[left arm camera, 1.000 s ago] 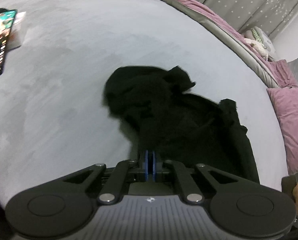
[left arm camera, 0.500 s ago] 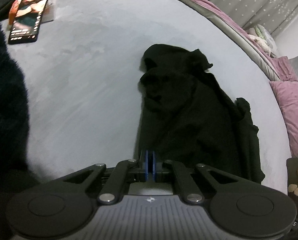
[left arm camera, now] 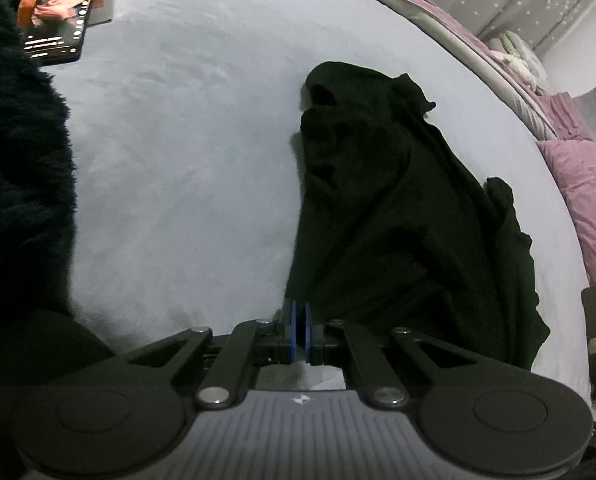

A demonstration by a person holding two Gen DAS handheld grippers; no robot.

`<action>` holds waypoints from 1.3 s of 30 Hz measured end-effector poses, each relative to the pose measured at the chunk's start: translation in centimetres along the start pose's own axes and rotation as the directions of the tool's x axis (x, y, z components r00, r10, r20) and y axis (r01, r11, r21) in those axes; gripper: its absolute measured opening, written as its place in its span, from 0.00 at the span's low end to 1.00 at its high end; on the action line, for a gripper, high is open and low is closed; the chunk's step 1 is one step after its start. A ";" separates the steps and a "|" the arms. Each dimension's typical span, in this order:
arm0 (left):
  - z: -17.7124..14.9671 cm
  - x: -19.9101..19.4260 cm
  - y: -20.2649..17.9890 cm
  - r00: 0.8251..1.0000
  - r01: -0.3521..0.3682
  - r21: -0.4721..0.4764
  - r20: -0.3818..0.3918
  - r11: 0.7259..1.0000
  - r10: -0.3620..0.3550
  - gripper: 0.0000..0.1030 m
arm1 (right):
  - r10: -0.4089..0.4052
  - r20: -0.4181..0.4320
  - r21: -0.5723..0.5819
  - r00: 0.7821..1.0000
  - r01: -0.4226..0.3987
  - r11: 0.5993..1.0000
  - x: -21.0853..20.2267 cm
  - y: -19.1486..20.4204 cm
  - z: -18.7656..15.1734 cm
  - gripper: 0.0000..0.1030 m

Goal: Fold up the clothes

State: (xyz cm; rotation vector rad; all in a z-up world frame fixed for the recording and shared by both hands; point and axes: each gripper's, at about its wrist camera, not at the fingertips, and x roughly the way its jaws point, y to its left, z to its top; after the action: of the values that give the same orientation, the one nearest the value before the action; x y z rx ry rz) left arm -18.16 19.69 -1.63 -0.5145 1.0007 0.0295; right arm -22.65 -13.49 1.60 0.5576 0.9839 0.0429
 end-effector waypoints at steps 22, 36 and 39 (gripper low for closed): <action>8.4 4.1 -1.4 0.998 0.062 -0.032 0.008 0.998 -0.062 0.40 | 0.029 -0.028 -0.191 0.999 -0.034 0.981 2.7 4.9 9.5 0.49; 8.7 5.9 0.2 0.988 -0.052 -0.020 0.145 0.998 0.054 0.10 | 0.093 -0.088 -0.467 0.992 -0.124 0.876 12.1 16.1 15.9 0.54; 8.8 5.5 0.4 0.978 -0.099 -0.001 0.183 0.995 0.098 0.10 | 0.095 -0.097 -0.523 0.991 -0.132 0.842 14.1 18.1 16.4 0.55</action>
State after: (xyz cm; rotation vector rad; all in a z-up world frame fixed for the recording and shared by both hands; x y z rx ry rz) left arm -8.23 22.61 -2.41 -0.4459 0.8456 0.1583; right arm 2.23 -1.00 6.05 0.1009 0.9515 0.4328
